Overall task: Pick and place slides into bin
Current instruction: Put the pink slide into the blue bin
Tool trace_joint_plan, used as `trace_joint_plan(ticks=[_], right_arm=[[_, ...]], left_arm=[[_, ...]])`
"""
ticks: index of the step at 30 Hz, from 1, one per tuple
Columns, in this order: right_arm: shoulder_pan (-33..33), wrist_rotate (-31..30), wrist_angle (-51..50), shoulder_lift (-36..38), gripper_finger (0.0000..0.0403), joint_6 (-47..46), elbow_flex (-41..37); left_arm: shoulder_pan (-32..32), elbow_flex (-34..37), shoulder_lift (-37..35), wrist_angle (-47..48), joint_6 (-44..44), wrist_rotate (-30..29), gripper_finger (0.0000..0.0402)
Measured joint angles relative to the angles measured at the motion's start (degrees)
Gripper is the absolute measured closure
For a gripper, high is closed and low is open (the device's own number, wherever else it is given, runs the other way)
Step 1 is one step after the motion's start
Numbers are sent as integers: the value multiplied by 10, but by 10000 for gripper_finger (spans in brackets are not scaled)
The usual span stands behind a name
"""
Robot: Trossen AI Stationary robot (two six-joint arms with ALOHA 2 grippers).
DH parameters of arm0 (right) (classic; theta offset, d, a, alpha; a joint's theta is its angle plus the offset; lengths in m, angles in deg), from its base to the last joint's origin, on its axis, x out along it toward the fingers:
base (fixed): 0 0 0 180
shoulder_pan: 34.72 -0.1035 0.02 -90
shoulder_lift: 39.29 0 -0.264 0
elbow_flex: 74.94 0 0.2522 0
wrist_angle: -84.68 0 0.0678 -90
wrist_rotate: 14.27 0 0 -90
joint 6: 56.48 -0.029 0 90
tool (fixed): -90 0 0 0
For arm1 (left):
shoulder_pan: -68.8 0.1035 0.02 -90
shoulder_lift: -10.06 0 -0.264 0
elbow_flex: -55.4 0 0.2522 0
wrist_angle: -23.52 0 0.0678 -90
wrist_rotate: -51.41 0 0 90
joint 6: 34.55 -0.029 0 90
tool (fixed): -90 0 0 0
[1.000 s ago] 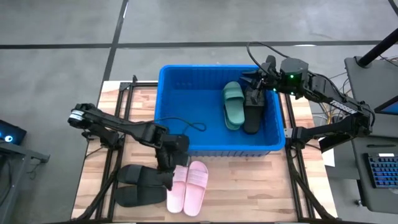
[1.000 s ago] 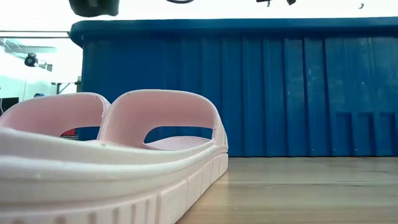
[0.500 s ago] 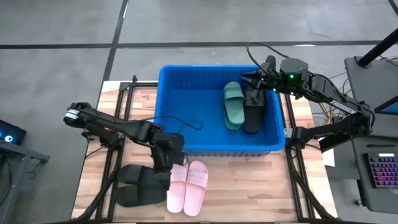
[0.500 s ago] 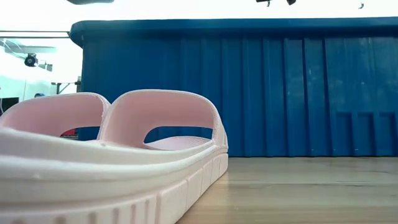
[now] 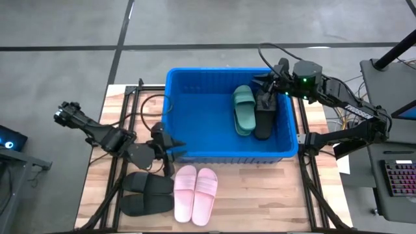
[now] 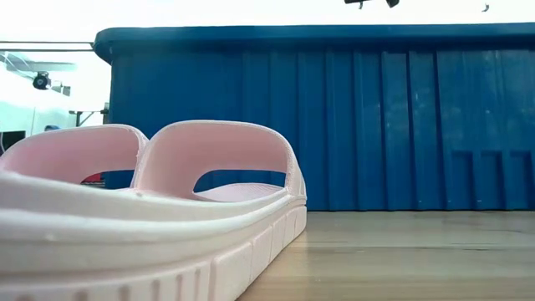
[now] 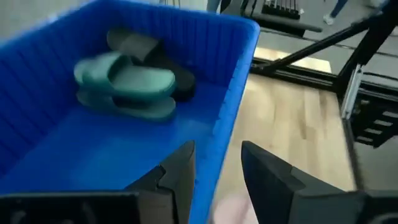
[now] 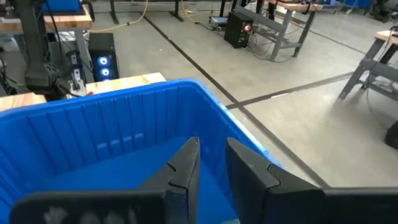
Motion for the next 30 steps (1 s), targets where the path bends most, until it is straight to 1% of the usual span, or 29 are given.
trace_joint_plan(ticks=[3, 6, 9, 11, 13, 15, 17, 24, 27, 30], right_arm=[[0, 0, 0, 0, 333, -14, 0], [0, 0, 0, 0, 330, -17, 0], [0, 0, 0, 0, 328, -16, 0], [0, 0, 0, 0, 329, -4, 0], [0, 0, 0, 0, 332, 13, 0], [0, 0, 0, 0, 335, 26, 0], [0, 0, 0, 0, 337, 34, 0], [0, 0, 0, 0, 333, 43, 0], [0, 0, 0, 0, 331, 44, 0], [0, 0, 0, 0, 330, 47, 0]], left_arm=[[2, 0, 2, -8, -49, 7, 286], [7, 0, 7, -12, -48, 3, 282], [8, 0, 16, -14, -48, 12, 260], [8, -1, 26, -16, -47, 48, 239], [6, -2, 39, -16, -34, 129, 221], [0, -2, 55, -13, -32, 193, 215], [-10, -2, 76, -8, -32, 214, 214], [-29, -2, 140, -5, -32, 222, 239], [-32, -2, 164, -6, -29, 249, 243], [-38, -2, 188, 2, -5, 278, 244]])
